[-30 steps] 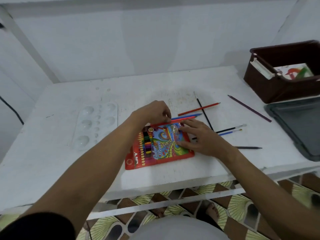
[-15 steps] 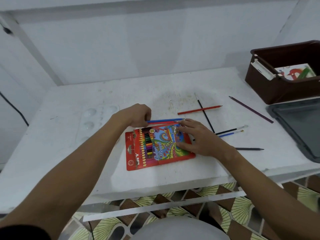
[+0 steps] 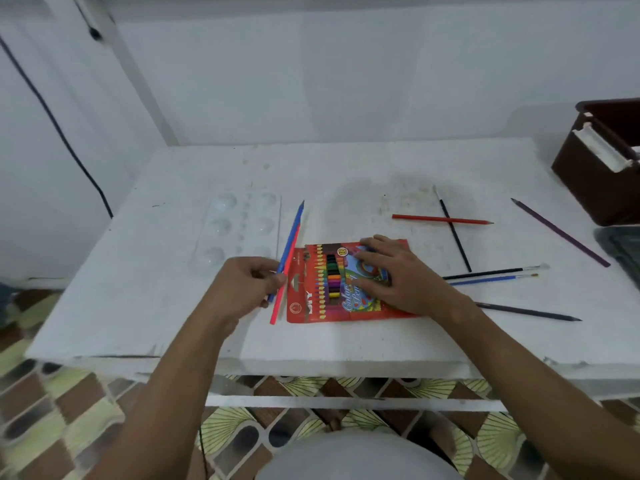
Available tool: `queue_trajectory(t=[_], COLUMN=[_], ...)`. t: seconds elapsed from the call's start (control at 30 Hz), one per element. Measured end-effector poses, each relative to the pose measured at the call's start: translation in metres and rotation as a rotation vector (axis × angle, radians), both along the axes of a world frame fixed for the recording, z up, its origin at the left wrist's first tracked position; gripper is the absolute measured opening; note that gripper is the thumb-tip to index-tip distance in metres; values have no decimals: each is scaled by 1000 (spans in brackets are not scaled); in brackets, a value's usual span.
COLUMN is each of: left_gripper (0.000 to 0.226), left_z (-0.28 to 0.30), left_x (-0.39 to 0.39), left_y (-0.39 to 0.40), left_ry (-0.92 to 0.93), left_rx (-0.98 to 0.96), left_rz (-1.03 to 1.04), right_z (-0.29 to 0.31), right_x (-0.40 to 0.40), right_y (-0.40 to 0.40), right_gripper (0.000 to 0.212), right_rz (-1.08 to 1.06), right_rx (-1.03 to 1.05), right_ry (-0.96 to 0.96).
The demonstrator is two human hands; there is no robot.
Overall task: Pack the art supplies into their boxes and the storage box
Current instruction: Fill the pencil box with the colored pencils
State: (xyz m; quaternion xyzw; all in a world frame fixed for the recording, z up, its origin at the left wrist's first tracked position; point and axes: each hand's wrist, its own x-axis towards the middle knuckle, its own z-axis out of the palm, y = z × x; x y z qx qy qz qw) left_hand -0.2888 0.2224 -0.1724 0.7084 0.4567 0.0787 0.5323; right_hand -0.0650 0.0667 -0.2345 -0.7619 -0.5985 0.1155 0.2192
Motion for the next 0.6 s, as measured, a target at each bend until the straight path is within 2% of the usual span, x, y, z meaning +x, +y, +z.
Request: queue_trajectory(t=[0.07, 0.13, 0.2, 0.4, 0.47, 0.6], left_gripper=[28, 34, 31, 12, 26, 58], left_z=[-14, -25, -29, -14, -11, -15], left_x=[-8, -7, -4, 0, 0, 10], left_y=[-11, -18, -22, -4, 13, 42], left_ry=[-2, 35, 95, 285, 329, 473], left_rx=[-39, 54, 171, 345, 427, 830], left_rz=[68, 86, 38, -295, -406, -767], right_z=[-3, -6, -8, -11, -12, -13], right_x=[-1, -1, 1, 2, 2, 2], right_y=[3, 4, 4, 5, 4, 4], right_gripper=[55, 54, 55, 60, 60, 61], right_rz=[3, 4, 11, -1, -8, -13], right_rx=[25, 42, 50, 34, 30, 37], right_ry=[-19, -21, -18, -31, -31, -26])
